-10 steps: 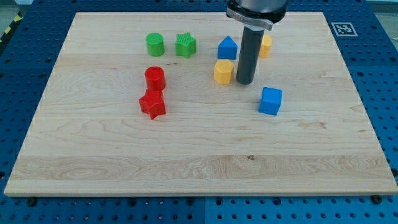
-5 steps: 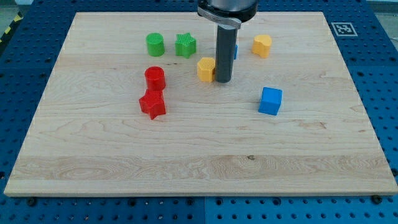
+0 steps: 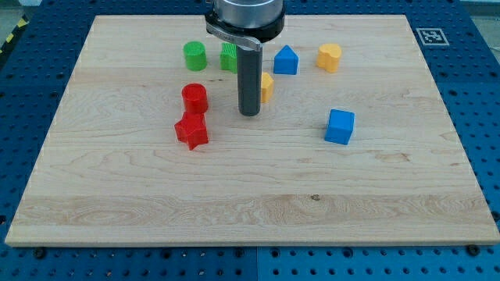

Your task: Push the hexagon to the bottom left of the triangle

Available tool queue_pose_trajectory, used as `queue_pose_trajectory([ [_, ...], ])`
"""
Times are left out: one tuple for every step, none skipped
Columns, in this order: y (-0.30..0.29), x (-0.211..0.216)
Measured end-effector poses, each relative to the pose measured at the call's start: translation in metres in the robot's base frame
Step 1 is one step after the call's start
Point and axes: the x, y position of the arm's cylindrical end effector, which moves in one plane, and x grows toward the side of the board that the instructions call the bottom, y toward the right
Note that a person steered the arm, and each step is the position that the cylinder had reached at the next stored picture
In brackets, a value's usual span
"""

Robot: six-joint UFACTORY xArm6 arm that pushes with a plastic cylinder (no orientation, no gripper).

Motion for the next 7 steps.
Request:
queue_pose_trajectory([
  [0.003, -0.005],
  [0.015, -0.008],
  [0.02, -0.01],
  [0.02, -0.012],
  [0.02, -0.017],
  [0.02, -0.022],
  [0.02, -0.022],
])
